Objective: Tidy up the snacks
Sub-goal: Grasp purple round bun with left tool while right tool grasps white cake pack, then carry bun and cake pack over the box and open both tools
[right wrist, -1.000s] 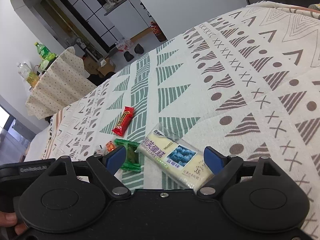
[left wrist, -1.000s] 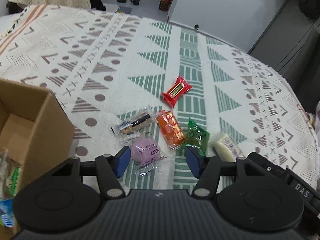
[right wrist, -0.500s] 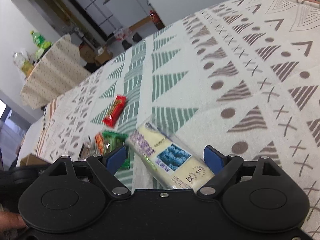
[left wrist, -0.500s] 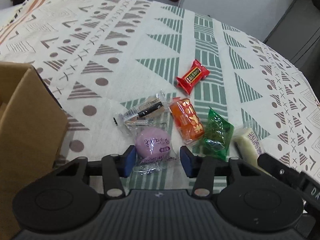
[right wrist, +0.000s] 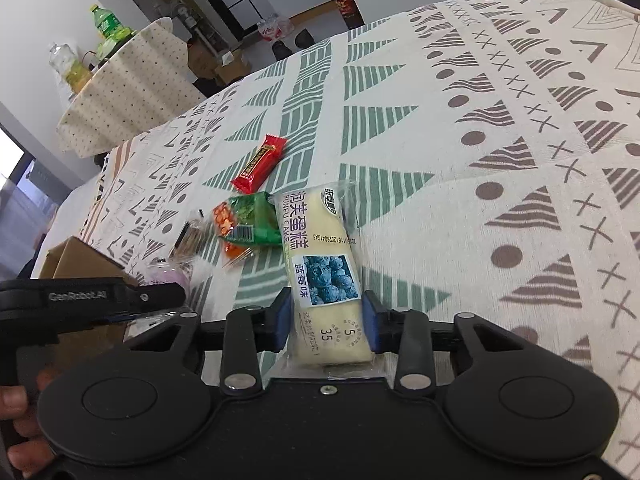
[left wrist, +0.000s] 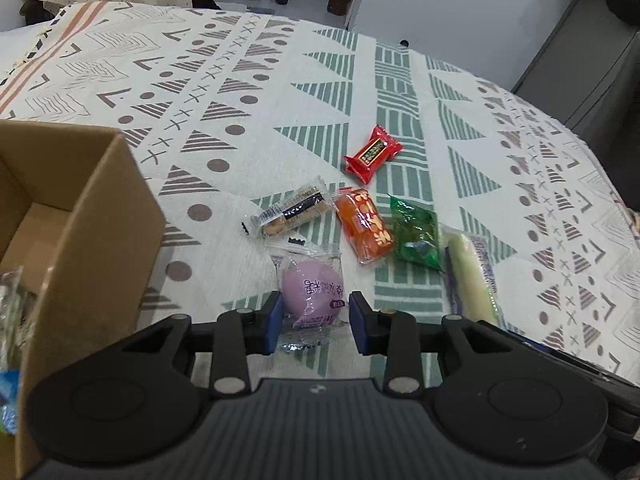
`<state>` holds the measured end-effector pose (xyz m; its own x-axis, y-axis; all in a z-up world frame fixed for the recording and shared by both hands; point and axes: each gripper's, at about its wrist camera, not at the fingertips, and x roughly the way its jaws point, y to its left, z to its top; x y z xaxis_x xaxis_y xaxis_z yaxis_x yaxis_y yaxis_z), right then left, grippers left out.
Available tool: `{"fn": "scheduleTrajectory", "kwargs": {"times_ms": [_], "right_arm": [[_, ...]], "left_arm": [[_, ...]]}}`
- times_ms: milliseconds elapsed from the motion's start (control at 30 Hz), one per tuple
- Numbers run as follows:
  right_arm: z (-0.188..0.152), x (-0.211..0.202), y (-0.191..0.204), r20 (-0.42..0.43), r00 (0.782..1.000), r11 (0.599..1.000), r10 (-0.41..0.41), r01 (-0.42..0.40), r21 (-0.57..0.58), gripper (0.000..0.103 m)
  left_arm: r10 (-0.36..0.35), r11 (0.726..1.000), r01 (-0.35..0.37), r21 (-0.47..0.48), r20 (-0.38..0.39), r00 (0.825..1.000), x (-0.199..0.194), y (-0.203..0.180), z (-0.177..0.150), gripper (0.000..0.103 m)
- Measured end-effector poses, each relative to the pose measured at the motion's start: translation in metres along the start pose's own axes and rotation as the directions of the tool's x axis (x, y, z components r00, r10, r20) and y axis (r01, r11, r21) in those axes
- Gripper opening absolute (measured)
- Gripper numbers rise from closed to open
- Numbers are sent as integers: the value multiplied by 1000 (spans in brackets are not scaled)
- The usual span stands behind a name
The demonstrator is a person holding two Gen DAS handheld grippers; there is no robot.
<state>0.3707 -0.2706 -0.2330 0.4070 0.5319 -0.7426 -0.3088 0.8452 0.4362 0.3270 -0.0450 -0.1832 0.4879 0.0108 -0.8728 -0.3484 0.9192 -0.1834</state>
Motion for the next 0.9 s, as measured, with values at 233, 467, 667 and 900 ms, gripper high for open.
{"fn": "scheduleTrajectory", "kwargs": {"times_ms": [233, 467, 667, 900], "right_arm": [[-7, -21, 7, 35, 999, 1000, -10, 9, 24, 33], [-11, -47, 28, 73, 997, 1000, 7, -7, 4, 32], [-11, -68, 50, 105, 995, 1000, 2, 1, -29, 32], [-15, -89, 78, 137, 990, 998, 16, -8, -58, 32]], "left_arm": [[-24, 1000, 24, -2, 30, 999, -34, 4, -6, 34], [-53, 999, 53, 3, 71, 996, -69, 13, -12, 34], [-78, 996, 81, -22, 99, 992, -95, 23, -14, 34], [-96, 995, 100, -22, 127, 987, -117, 32, -14, 34]]}}
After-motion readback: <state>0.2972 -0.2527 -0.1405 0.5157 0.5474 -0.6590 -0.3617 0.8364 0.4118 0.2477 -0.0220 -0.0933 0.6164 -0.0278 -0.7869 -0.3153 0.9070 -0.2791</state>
